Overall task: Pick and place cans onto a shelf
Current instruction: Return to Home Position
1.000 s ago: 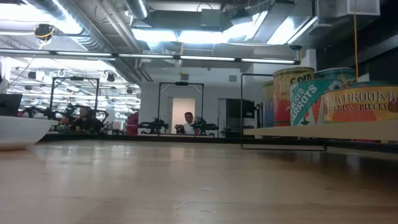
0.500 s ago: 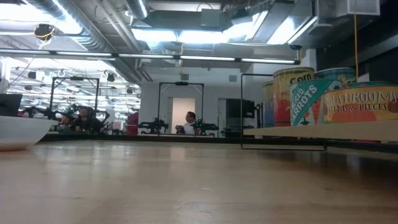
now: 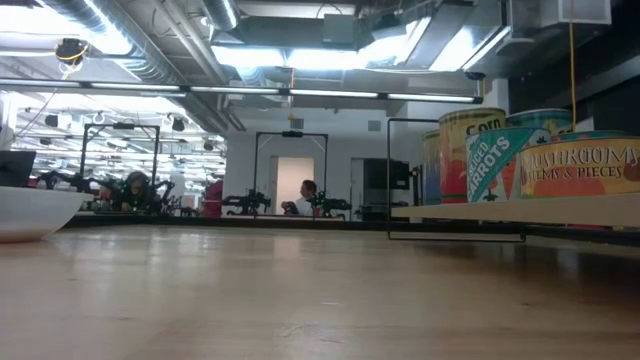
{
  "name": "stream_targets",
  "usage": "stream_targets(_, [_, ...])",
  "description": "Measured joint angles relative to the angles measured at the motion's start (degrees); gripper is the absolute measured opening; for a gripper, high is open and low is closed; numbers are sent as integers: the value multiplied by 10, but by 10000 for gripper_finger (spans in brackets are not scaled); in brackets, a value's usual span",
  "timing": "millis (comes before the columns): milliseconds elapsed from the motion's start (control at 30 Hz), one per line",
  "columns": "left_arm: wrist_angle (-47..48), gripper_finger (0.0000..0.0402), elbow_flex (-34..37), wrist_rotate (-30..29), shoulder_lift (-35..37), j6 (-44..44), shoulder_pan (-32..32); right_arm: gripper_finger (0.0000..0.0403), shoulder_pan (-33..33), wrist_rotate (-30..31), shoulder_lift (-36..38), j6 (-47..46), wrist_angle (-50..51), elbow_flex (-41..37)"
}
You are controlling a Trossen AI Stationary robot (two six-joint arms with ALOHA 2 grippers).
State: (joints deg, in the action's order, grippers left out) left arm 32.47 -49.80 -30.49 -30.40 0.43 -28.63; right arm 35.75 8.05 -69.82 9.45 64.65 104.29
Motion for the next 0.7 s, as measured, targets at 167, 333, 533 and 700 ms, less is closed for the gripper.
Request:
stream_targets(167, [-80, 2, 128, -43, 85, 1, 0, 101, 0, 0, 75, 1, -110, -156])
stream_targets(333, [-101, 6, 204, -46, 173, -1, 0, 101, 0, 4, 158, 0, -222, -292])
stream_targets(533, [-103, 5, 259, -47, 279, -2, 0, 101, 0, 59, 256, -2, -331, -433])
stream_targets(700, [-98, 1, 289, -64, 302, -3, 2, 101, 0, 80, 334, -2, -402, -534])
